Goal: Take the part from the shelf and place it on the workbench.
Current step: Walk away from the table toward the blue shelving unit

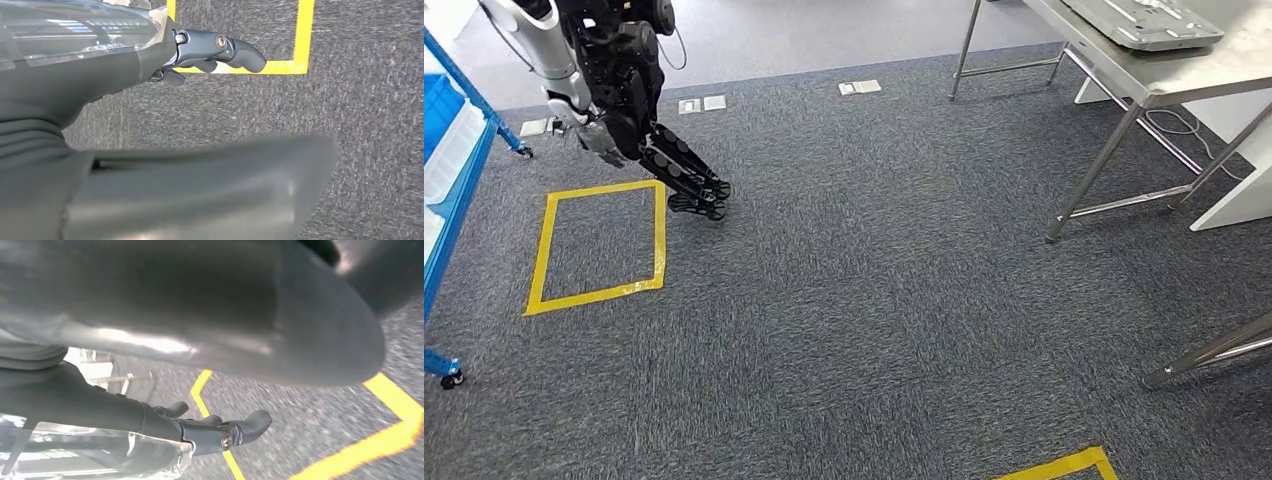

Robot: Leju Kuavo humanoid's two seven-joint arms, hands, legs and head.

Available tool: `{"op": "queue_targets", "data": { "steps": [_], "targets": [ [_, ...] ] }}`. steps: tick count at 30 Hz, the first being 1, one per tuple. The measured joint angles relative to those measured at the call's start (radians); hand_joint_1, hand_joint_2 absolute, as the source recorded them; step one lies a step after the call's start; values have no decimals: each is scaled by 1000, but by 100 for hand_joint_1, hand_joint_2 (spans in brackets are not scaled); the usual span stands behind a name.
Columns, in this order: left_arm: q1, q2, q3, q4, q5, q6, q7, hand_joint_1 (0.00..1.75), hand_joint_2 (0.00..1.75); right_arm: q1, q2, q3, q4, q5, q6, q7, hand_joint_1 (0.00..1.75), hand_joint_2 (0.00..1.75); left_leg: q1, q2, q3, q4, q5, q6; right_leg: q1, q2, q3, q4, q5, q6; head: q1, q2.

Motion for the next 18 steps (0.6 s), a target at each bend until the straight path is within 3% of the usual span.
{"op": "queue_targets", "data": {
  "steps": [2,3,4,6,7,9,11,12,14,15,16,18],
  "targets": [
    [17,-1,-18,-16,11,7,7,0,0,-3,1,4,0,2,4,0,0,0,0,-16,-3,0,2,0,-1,5,-57,124,-48,-2,3,0],
    [24,-2,-25,-22,14,9,9,0,0,-4,1,6,0,3,5,0,0,0,0,-26,-3,0,3,-1,-3,7,-66,145,-51,3,3,0],
    [29,-2,-31,-27,15,11,10,0,0,-6,1,8,0,3,6,1,0,0,1,-37,-3,1,4,-4,-5,8,-53,124,-37,11,3,0],
    [36,-2,-41,-35,16,12,11,0,0,-9,1,10,-1,3,7,2,0,0,3,-62,-5,4,6,-12,-14,31,16,-11,17,29,4,0],
    [38,-3,-44,-39,16,13,12,0,0,-9,2,11,-1,3,8,3,0,0,2,-74,-7,8,5,-19,-16,47,47,-75,39,31,6,0],
    [43,-4,-50,-48,29,13,10,0,0,-9,2,12,-1,4,10,3,0,0,1,-91,-12,13,5,-34,-14,67,73,-135,57,21,6,0],
    [27,-1,-45,-30,104,4,-27,0,0,-10,3,14,-2,9,12,2,0,0,5,-105,-17,12,9,-47,-9,48,72,-135,61,2,4,0],
    [-2,4,-29,11,152,-4,-67,0,0,-12,4,15,-3,13,14,2,0,0,6,-96,-21,16,6,-52,-9,36,73,-136,63,-6,3,0],
    [-87,22,21,128,203,-25,-156,0,0,-16,7,16,-3,19,17,1,0,0,7,-45,-49,71,-28,-59,-8,8,75,-139,69,-21,-6,0],
    [-126,30,46,185,199,-35,-188,0,0,-18,8,16,-3,20,18,0,0,0,6,-13,-77,131,-62,-61,-4,-6,74,-139,70,-26,-11,0],
    [-156,36,67,229,188,-44,-208,0,0,-18,9,16,-3,20,19,0,0,0,7,5,-108,201,-97,-64,0,-19,72,-138,70,-29,-15,0],
    [-195,43,107,299,161,-66,-223,0,0,-18,7,16,-3,20,21,0,0,0,8,15,-151,301,-130,-65,7,-44,67,-138,68,-32,-16,0]
  ]
}}
